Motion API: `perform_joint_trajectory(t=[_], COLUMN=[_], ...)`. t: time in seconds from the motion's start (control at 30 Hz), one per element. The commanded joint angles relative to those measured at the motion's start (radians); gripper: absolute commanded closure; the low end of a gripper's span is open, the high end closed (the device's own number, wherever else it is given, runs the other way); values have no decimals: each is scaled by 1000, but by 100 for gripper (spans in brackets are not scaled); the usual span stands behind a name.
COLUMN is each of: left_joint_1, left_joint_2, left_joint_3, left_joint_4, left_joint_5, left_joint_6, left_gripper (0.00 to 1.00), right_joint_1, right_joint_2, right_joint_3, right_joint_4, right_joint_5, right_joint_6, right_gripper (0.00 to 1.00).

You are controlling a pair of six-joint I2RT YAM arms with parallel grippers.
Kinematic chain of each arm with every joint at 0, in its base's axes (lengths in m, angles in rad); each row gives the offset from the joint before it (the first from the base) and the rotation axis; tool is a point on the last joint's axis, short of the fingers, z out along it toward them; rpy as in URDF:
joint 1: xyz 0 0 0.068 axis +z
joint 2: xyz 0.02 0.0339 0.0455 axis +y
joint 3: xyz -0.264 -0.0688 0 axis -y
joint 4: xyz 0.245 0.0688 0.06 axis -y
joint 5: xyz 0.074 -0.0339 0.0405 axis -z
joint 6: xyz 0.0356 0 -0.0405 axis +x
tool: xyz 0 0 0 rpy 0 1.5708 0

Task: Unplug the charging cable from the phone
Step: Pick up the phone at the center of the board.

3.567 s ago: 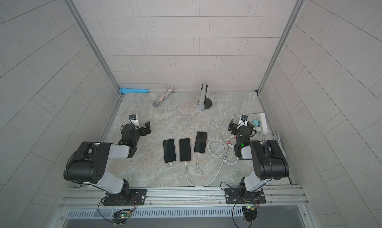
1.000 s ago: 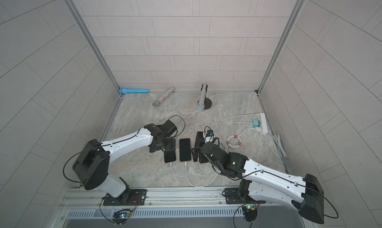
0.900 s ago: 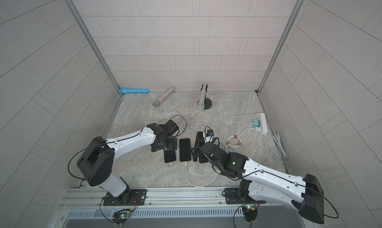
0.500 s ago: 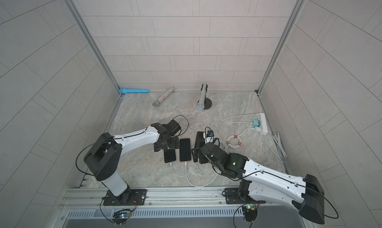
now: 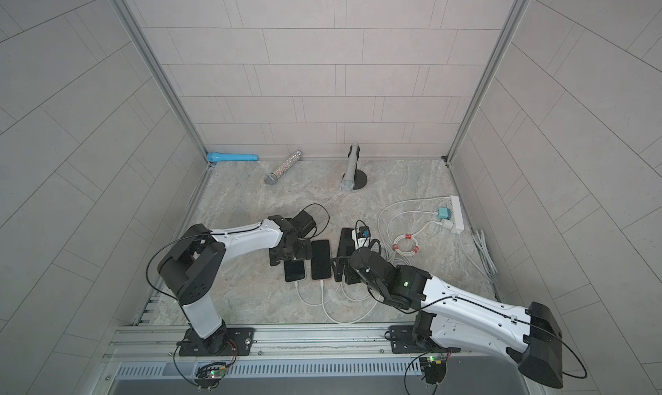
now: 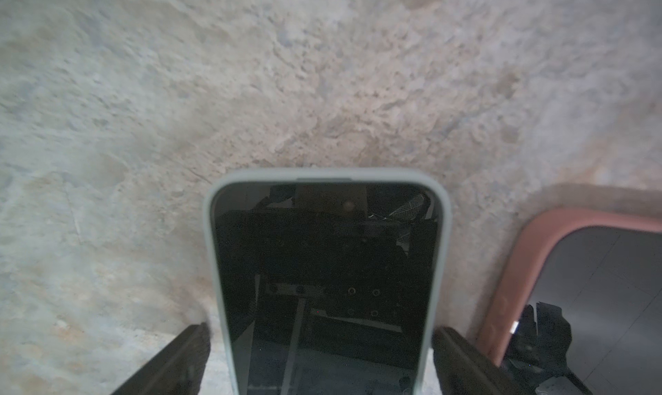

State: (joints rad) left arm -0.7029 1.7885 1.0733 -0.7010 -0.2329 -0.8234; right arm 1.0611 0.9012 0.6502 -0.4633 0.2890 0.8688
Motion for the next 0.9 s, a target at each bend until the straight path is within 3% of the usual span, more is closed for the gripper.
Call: perform_joint_trajectory(t=[0.0,0.67,0.87], left_joint_1=[-3,9,27], left_joint_2=[30,21,33], left_joint_3=[-26,-103,-125], left_joint_4=[11,80,113], left_joint_5=[-4,25,76], left_joint_6=[-17,-16,6], left_gripper=[0,12,24], right_joint_1=[5,8,8], right_joint_2=[-15,-11,-22], right_joint_3=[-18,-16,-11], right_joint_4=[-9,-9,-21], right_joint_5=[2,-3,10], right_joint_6=[8,22,19], right_gripper=[0,0,0])
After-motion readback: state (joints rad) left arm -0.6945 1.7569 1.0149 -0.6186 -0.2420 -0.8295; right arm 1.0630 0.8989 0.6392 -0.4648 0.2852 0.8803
